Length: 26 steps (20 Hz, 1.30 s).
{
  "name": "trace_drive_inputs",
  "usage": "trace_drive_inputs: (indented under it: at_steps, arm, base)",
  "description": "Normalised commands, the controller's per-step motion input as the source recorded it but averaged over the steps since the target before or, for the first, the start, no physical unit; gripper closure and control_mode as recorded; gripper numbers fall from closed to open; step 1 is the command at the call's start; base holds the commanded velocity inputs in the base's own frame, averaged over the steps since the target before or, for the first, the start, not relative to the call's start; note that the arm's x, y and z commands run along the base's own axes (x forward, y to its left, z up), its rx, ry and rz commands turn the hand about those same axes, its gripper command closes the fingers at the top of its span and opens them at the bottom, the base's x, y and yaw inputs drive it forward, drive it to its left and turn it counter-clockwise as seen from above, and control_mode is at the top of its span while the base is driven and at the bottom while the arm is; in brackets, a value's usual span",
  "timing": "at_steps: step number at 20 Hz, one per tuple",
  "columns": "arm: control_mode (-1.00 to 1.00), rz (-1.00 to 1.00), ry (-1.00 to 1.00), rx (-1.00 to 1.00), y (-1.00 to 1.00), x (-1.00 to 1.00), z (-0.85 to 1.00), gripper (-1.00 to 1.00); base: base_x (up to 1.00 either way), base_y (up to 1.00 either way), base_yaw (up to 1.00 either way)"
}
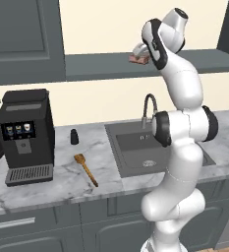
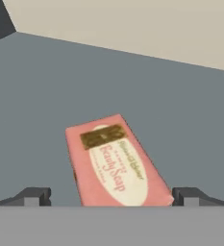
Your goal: Open the cabinet. Pick the bar soap and place it next to the sink. Then close the cabinet.
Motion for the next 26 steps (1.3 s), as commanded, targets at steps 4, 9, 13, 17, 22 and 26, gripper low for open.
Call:
trace_drive_inputs:
  at_steps: [4, 9, 13, 17, 22, 26]
  arm:
    - [-1.00, 0.15, 0.00, 0.00, 0.08, -0.02, -0.12, -1.00]
    - [-1.00, 0.13, 0.00, 0.00, 0.00, 0.02, -0.28, -1.00]
    - [-1.00, 0.12, 0.00, 0.00, 0.00, 0.02, -0.28, -1.00]
    - [-1.00, 0.11, 0.00, -0.01, 0.04, 0.00, -0.25, -1.00]
    - [-1.00, 0.11, -0.01, -0.08, 0.11, 0.00, -0.41, -1.00]
    - [-1.00, 0.10, -0.02, -0.18, 0.14, 0.00, -0.56, -1.00]
  base:
    - [0.00, 0.00, 0.00]
    - [0.00, 0.00, 0.00]
    - [0.00, 0.00, 0.00]
    - [0.00, 0.00, 0.00]
    - [0.00, 0.00, 0.00]
    - [0.00, 0.00, 0.00]
